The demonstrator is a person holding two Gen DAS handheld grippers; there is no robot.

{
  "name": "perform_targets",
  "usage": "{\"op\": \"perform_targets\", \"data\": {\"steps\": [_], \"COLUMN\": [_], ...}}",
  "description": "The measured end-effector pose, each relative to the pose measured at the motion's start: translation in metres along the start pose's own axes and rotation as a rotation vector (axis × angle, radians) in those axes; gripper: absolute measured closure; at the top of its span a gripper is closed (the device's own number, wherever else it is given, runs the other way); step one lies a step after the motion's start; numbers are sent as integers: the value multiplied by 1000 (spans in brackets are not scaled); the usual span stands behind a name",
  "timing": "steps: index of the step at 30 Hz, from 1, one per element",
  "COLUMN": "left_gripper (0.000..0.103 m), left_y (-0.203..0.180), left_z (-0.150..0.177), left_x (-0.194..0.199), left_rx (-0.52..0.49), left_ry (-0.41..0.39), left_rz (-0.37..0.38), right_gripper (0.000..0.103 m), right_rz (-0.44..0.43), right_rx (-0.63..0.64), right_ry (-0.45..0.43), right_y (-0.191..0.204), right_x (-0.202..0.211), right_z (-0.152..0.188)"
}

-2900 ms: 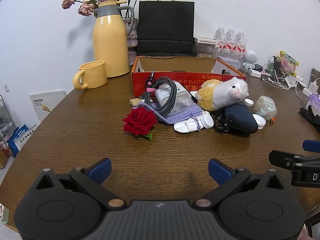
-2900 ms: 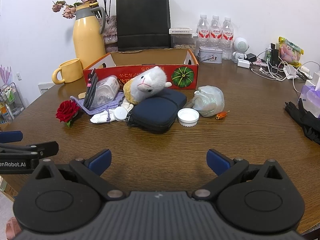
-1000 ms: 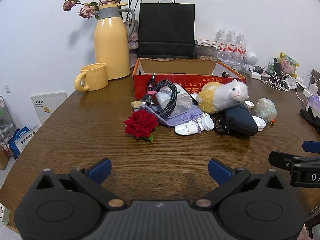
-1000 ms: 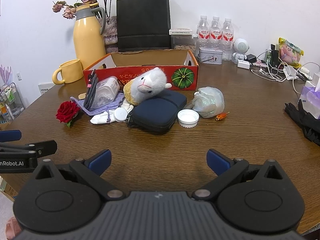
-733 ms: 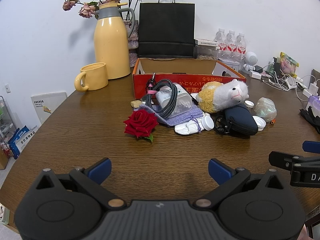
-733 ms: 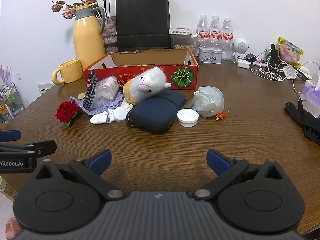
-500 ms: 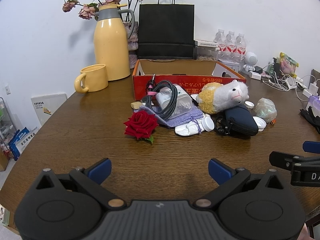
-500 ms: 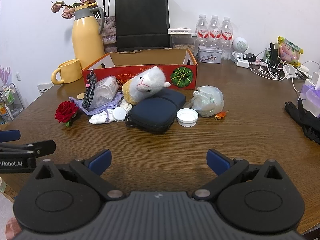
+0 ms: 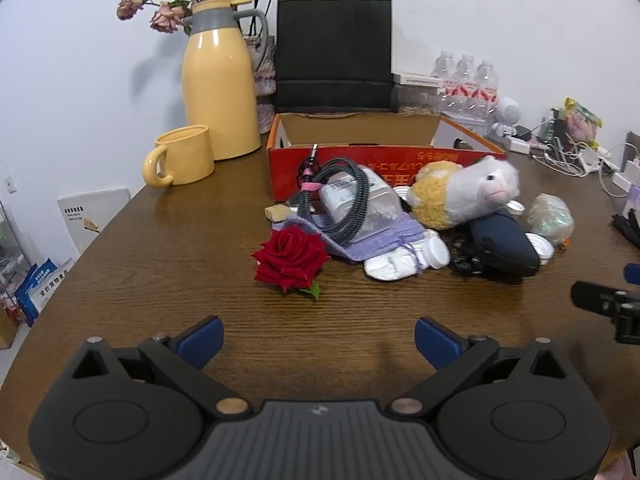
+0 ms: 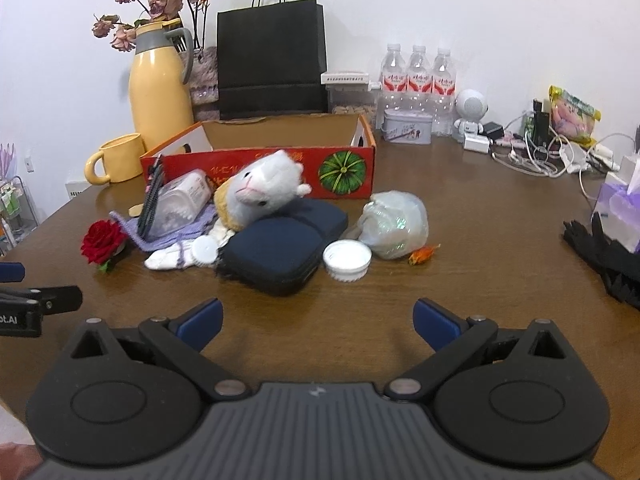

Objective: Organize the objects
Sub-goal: 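Reach the left gripper to the red rose and close on its stem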

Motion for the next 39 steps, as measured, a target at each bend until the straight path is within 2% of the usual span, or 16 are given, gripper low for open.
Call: {"op": "perform_targets", "data": {"steps": [2, 11, 16, 23, 25, 30, 33, 34, 36, 38, 39], "left_gripper": [9, 8, 14, 24, 26, 27, 39, 48, 52, 62, 64], "left_y": [3, 20, 27, 23, 21, 21, 21, 20, 20, 21, 22], "left_z": [-2, -17, -22, -25, -26, -28, -28, -28, -28, -29, -29], "left_x": [-6, -33, -48, -62, -66, -73, -80, -82, -86, -86, -84], "left_rx": [4, 40, 49, 27, 30, 34, 30, 31, 32, 38, 41], "left_ry": [-6, -38, -24, -14, -9, -6, 7, 14, 28, 22, 16], "left_rz": [-15, -44, -57, -30, -17, -13, -12, -8, -7, 2, 5], "right_gripper": [0, 0, 1, 2, 6, 10, 12, 12, 12, 12, 12], "right_rz": [-3, -10, -19, -45, -59, -71, -87, -92, -107, -122, -127], "right_rx": [13, 39, 50, 61, 60, 72, 68, 71, 75, 81, 84], "right_ry": [3, 38, 50, 56, 57, 58, 57, 53, 45, 33, 26], "right_y": [-3, -18, -24, -28, -29, -34, -35, -34, -30, -27, -25], "right_x": [-7, -46, -64, -78, -79, -76, -75, -74, -73, -70, -68], "right_z": [-1, -7, -8, -10, -10, -10, -9, -9, -10, -12, -13]}}
Point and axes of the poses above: each gripper's, at about its wrist camera, not at the fingertips, and x roughly against the way its jaws point, y to its left, z to its underside, the point moved 4 cm from there along -x, roughly the way its jaws point, and after that the axes turned 8 degrees about -y, right-handed, at the moved point
